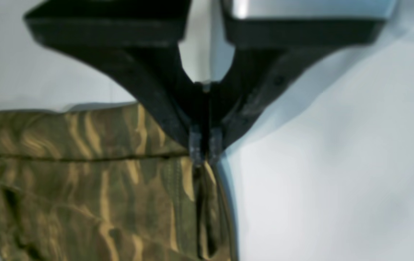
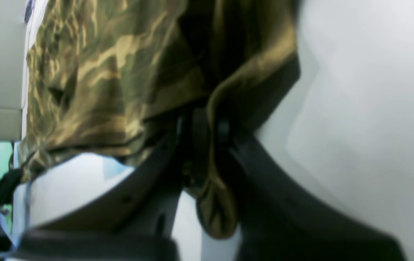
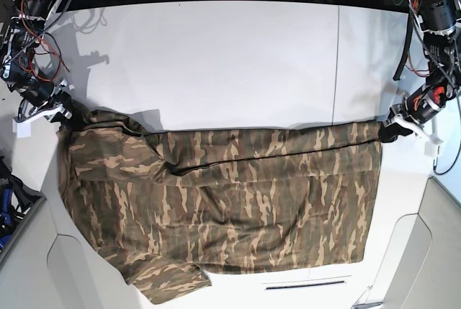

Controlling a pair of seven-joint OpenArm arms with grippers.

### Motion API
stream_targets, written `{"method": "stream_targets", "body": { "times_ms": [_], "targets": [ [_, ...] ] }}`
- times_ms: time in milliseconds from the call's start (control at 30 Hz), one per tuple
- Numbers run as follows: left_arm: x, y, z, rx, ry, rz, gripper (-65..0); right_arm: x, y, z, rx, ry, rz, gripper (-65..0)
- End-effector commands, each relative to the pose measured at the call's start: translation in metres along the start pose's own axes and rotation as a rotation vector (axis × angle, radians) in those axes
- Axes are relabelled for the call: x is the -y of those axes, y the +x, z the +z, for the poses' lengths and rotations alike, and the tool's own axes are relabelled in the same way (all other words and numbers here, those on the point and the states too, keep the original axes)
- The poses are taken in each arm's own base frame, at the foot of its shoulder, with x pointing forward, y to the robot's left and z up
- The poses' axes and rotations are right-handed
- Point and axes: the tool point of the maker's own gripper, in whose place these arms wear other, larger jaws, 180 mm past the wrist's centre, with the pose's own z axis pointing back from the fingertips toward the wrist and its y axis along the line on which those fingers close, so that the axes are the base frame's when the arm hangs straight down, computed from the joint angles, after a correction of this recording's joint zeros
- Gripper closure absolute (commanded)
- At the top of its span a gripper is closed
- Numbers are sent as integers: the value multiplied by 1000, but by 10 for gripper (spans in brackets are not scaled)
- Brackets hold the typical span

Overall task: Fold the T-shirt properly
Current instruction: 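Lay the folded edge down with both grippers and pull it taut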

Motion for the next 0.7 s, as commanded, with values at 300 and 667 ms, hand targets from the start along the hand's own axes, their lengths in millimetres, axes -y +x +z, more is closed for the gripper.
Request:
{"method": "stream_targets", "body": {
  "times_ms": [300, 667],
  "targets": [
    [10, -13, 51, 3, -22, -100, 0, 3, -30, 48, -23, -36, 96, 0],
    [5, -32, 106, -11, 23, -116, 0, 2, -67, 94, -92, -58, 134, 0]
  ]
}}
